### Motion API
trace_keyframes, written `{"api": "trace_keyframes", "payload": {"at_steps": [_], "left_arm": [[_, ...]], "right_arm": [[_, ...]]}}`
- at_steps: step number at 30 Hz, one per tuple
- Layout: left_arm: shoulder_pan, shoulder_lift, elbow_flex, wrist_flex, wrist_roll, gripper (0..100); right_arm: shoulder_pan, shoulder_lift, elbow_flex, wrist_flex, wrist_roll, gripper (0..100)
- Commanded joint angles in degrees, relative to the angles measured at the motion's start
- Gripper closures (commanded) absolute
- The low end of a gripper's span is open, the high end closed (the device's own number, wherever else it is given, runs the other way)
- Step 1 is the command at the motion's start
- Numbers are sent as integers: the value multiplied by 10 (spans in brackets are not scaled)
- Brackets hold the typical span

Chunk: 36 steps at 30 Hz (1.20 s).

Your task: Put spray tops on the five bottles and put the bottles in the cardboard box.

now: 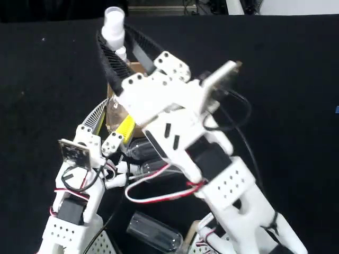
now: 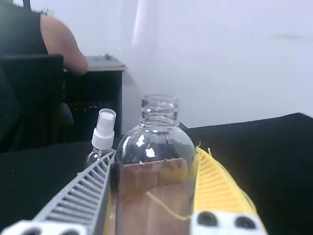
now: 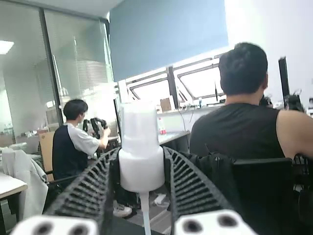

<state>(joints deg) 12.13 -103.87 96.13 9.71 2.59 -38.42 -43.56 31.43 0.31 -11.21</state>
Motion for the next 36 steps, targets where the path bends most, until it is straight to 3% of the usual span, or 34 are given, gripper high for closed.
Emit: {"api": "trace_keyframes", "payload": {"at_steps": [1, 7, 21, 36], "left_arm": [[-4, -5, 13, 0, 43, 970], [-33, -6, 13, -3, 47, 970], [-33, -6, 13, -3, 47, 970], [-33, -6, 13, -3, 50, 970]], "right_arm": [[4, -30, -30, 13, -4, 978], [4, 8, -31, 14, -3, 977], [-4, 44, -67, 85, -3, 977], [-4, 109, -95, 89, -3, 977]]}}
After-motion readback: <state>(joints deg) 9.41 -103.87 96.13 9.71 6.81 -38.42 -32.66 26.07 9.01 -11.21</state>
